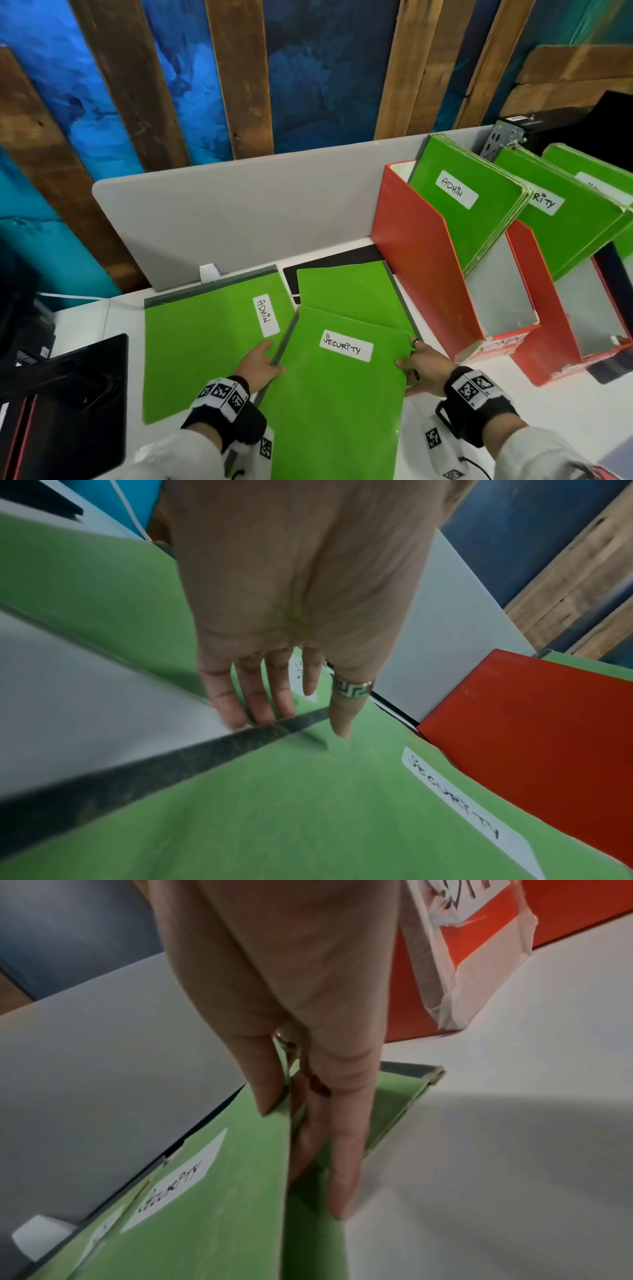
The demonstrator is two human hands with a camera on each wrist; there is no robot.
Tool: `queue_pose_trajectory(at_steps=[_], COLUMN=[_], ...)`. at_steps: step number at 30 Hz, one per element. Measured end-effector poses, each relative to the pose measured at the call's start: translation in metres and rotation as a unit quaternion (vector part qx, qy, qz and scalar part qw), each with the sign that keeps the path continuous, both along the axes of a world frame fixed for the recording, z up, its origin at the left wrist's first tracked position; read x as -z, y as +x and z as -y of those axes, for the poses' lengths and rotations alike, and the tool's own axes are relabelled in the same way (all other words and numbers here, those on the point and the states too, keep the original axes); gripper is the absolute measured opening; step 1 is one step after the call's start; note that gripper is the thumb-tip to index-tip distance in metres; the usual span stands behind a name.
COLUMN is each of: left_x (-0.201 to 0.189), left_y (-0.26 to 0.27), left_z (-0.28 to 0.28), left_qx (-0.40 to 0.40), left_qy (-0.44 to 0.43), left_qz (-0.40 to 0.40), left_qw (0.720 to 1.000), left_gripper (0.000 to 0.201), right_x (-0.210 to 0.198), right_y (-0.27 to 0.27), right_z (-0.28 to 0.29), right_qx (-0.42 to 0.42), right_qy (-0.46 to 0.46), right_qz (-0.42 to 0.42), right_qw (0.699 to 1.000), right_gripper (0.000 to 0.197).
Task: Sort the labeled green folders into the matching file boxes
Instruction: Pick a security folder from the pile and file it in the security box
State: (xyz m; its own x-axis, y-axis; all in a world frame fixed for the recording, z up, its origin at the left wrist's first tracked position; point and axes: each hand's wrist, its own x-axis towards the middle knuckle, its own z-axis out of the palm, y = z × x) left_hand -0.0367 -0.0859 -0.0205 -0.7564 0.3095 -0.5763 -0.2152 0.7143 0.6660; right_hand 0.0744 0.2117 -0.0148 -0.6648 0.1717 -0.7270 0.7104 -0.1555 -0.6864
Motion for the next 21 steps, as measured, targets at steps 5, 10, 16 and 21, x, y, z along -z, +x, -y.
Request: queue_pose_trajectory(at_steps=[5,10,16,21], left_x=[0.003,0.015,0.037,0.048], left_y=[-0.001,-0.009,-0.020,-0.023], left_z=[0.010,0.035,0.065,0.066], left_qx=[-0.052,-0.156,-0.249,-0.245], left_qy=[0.049,0.113,0.071,0.051], left_qz=[0.033,0.003,-0.019,-0.026], left_qw=[0.997,0.981,0.966,0.968], left_gripper=[0.024,0.018,0.032,0.035], right_x=[-0.006,0.010,0.019,0.027], right_y=[-0.007,-0.021,-0.027,-0.031], right_z=[0.002,-0.009,-0.019,-0.025], right_qx=[0.048,0.136,0.043,0.103], right_qy=[-0.044,0.215,0.318,0.257], right_qz=[-0.037,-0.020,0.084,0.052], right_qw=[0.997,0.967,0.943,0.959], right_gripper=[0.032,0.028,0.065,0.062])
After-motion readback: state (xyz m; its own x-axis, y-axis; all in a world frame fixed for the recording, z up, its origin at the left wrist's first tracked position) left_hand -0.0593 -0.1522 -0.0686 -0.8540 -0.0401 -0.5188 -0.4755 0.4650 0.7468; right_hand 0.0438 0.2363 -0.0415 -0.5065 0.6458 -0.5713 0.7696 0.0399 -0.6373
